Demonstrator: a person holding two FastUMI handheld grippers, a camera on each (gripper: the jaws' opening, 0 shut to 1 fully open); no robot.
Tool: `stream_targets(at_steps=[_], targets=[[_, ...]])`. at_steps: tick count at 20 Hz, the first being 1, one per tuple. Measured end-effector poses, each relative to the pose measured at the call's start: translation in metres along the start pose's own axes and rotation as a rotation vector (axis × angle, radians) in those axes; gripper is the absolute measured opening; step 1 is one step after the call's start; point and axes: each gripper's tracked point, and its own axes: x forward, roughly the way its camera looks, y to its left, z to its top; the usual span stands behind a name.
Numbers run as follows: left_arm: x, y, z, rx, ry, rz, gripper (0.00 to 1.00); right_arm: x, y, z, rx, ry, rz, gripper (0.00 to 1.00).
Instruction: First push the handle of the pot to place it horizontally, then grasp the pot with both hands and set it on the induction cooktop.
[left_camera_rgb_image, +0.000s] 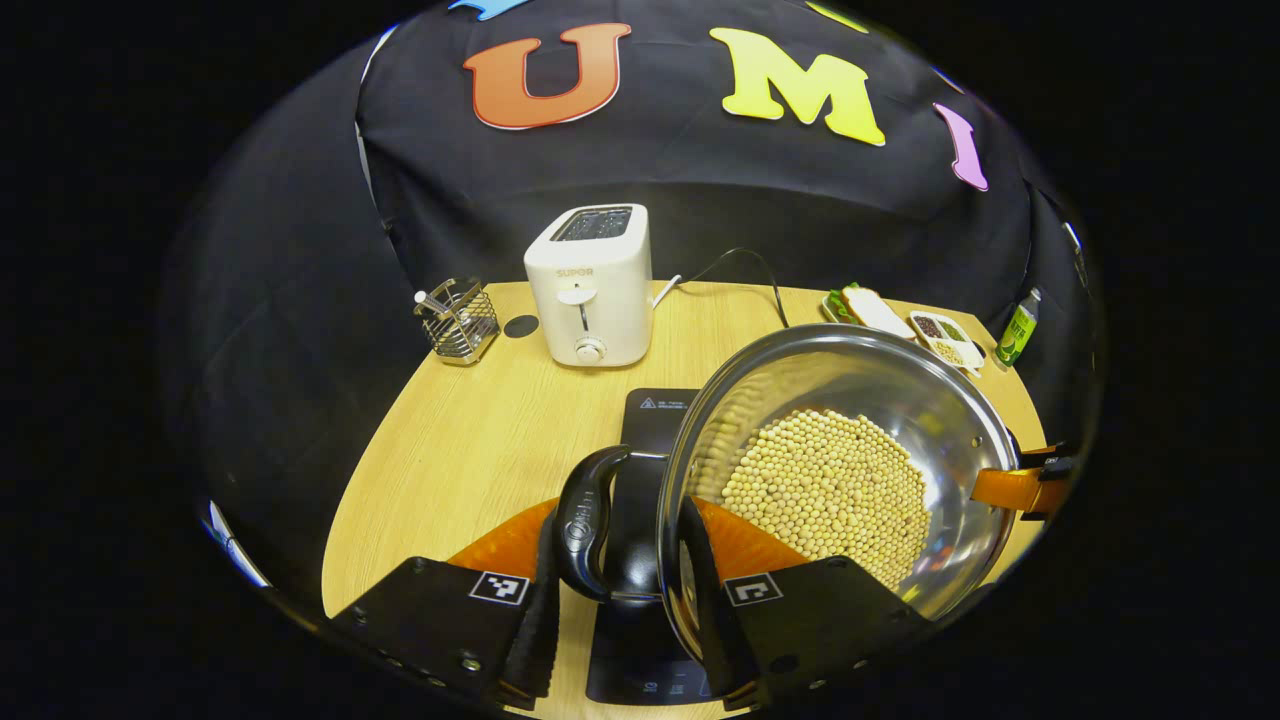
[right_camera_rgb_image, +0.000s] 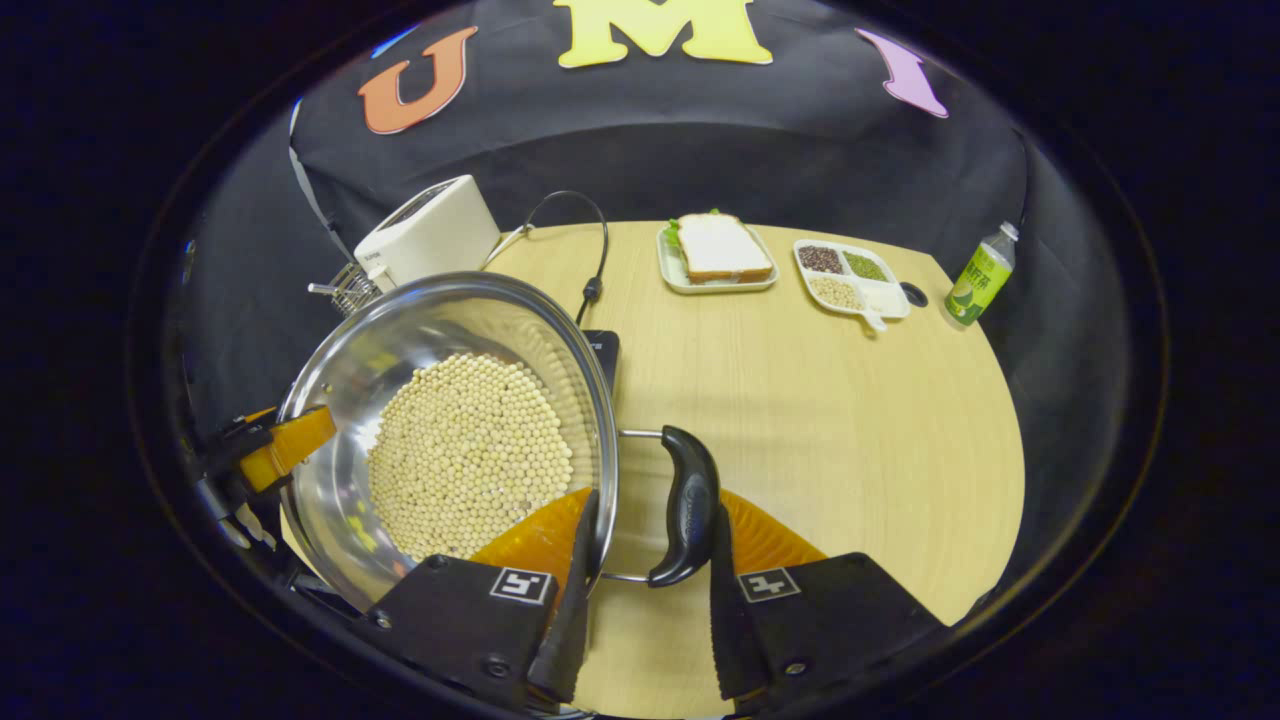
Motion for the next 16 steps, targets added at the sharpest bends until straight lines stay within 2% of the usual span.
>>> stream_targets(at_steps=[6,12,13,14,16], targets=[[0.017,0.009,-0.004,-0.002,0.014,-0.003,0.56,0.016,0.009,0.0,0.001,0.019,-0.008,0.51],[0.028,0.015,-0.013,-0.018,0.033,-0.017,0.56,0.013,0.01,0.003,-0.009,0.023,-0.038,0.51],[0.027,0.014,-0.013,-0.02,0.023,-0.024,0.56,0.012,0.011,0.004,-0.008,0.021,-0.046,0.54],[0.026,0.014,-0.014,-0.007,0.03,-0.023,0.58,0.014,0.011,0.002,0.001,0.023,-0.046,0.51],[0.029,0.014,-0.011,0.007,0.027,-0.026,0.6,0.012,0.011,0.001,0.017,0.022,-0.043,0.53]])
